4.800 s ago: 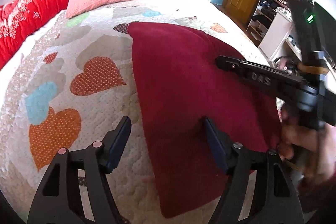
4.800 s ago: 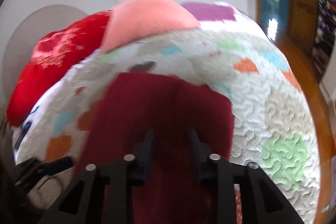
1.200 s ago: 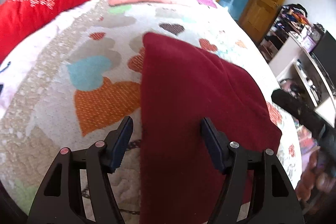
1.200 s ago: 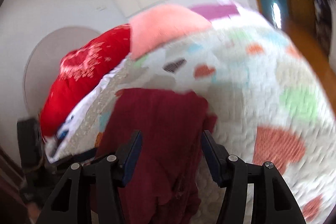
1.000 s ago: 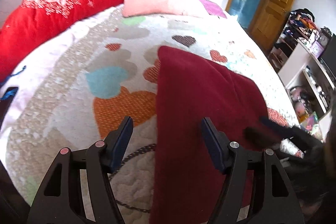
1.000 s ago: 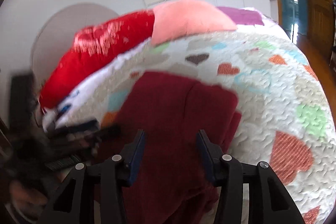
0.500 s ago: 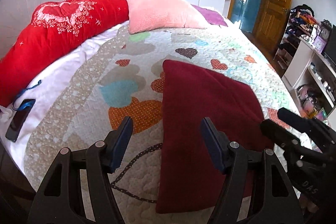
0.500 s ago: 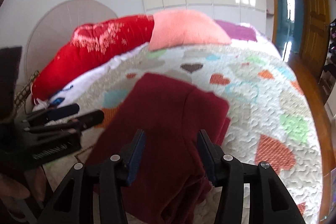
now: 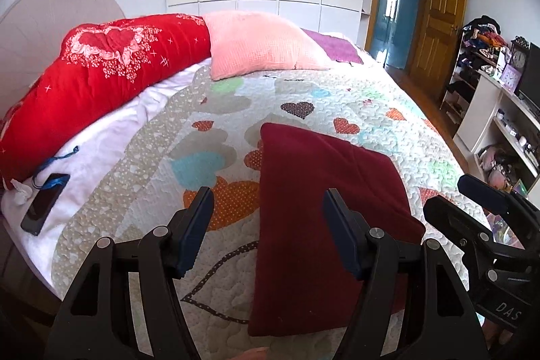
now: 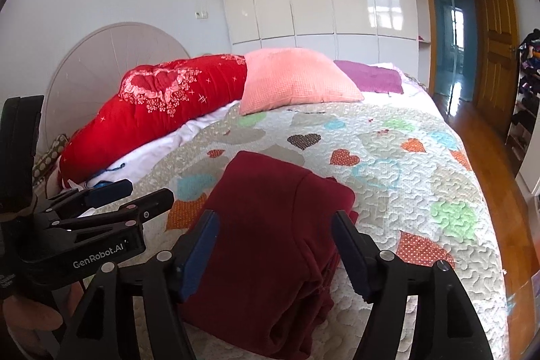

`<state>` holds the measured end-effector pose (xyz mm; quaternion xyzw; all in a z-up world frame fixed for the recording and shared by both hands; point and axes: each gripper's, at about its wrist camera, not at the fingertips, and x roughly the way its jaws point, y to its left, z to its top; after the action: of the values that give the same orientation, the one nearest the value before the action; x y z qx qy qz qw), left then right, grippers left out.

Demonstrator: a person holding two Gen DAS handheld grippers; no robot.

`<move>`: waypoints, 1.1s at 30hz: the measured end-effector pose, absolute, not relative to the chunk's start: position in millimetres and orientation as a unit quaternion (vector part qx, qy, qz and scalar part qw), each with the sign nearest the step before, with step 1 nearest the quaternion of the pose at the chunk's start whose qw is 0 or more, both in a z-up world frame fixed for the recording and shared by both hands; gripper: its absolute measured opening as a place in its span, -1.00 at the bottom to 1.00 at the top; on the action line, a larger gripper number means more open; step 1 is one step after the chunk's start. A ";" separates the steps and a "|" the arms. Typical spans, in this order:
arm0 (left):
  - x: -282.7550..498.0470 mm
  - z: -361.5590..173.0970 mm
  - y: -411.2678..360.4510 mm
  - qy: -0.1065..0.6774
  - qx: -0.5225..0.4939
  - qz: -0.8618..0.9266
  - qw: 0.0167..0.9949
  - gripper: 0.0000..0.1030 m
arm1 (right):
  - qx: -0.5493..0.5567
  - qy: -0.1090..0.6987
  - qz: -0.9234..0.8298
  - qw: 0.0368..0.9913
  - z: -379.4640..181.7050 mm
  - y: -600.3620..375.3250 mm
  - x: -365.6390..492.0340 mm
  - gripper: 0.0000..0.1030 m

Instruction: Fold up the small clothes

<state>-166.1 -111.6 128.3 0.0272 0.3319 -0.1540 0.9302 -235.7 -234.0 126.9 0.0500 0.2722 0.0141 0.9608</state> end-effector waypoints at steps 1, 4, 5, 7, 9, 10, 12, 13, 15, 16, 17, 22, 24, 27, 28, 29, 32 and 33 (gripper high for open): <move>-166.7 128.9 -111.7 0.330 0.028 -0.153 0.931 0.30 | 0.050 0.273 0.014 0.961 127.2 -234.3 -235.4 0.32; -167.2 129.4 -111.6 0.329 0.029 -0.150 0.932 0.30 | 0.051 0.274 0.016 0.960 126.9 -234.1 -235.4 0.32; -167.3 129.1 -111.6 0.329 0.029 -0.149 0.932 0.30 | 0.051 0.274 0.016 0.960 126.7 -233.9 -235.2 0.32; -167.3 128.4 -111.4 0.330 0.030 -0.147 0.932 0.30 | 0.051 0.276 0.016 0.960 126.1 -233.8 -234.6 0.32; -167.3 127.9 -111.3 0.330 0.030 -0.146 0.932 0.30 | 0.051 0.277 0.017 0.959 125.1 -232.9 -234.1 0.32; -167.2 127.5 -111.2 0.330 0.031 -0.145 0.932 0.30 | 0.051 0.278 0.016 0.959 124.4 -232.7 -233.8 0.33; -166.9 127.0 -112.0 0.330 0.032 -0.145 0.932 0.30 | 0.052 0.280 0.016 0.958 122.9 -233.7 -232.9 0.33; -166.8 126.9 -112.1 0.330 0.032 -0.145 0.932 0.30 | 0.053 0.282 0.016 0.958 122.0 -234.0 -232.2 0.33; -167.1 126.3 -112.7 0.330 0.034 -0.144 0.932 0.30 | 0.056 0.286 0.017 0.957 120.3 -235.1 -231.2 0.33; -167.4 126.1 -113.2 0.329 0.036 -0.143 0.933 0.30 | 0.057 0.287 0.017 0.956 119.7 -235.5 -231.1 0.33; -167.7 125.9 -113.1 0.329 0.036 -0.143 0.933 0.30 | 0.057 0.288 0.017 0.956 119.3 -235.4 -231.0 0.33; -167.9 124.5 -113.6 0.331 0.037 -0.144 0.932 0.30 | 0.057 0.289 0.018 0.955 118.5 -237.3 -230.5 0.33; -167.6 123.6 -114.0 0.333 0.037 -0.145 0.931 0.30 | 0.058 0.289 0.018 0.955 118.4 -236.9 -230.0 0.33; -168.1 123.1 -114.5 0.333 0.038 -0.145 0.931 0.30 | 0.058 0.290 0.019 0.955 118.2 -236.7 -229.9 0.33; -168.3 122.7 -114.8 0.333 0.038 -0.146 0.931 0.30 | 0.059 0.290 0.019 0.955 117.8 -237.0 -229.7 0.33; -167.7 122.3 -114.7 0.333 0.039 -0.146 0.931 0.30 | 0.060 0.291 0.019 0.955 117.5 -237.4 -229.7 0.33; -167.6 121.3 -114.8 0.335 0.039 -0.145 0.930 0.30 | 0.062 0.293 0.019 0.954 115.6 -237.5 -229.7 0.33; -167.6 121.0 -114.8 0.335 0.039 -0.145 0.930 0.30 | 0.062 0.294 0.019 0.954 115.0 -237.7 -229.6 0.33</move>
<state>-167.6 -114.8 121.0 0.0390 0.3348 -0.1454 0.9302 -229.6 -237.7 115.0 0.0622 0.2936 0.0186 0.9537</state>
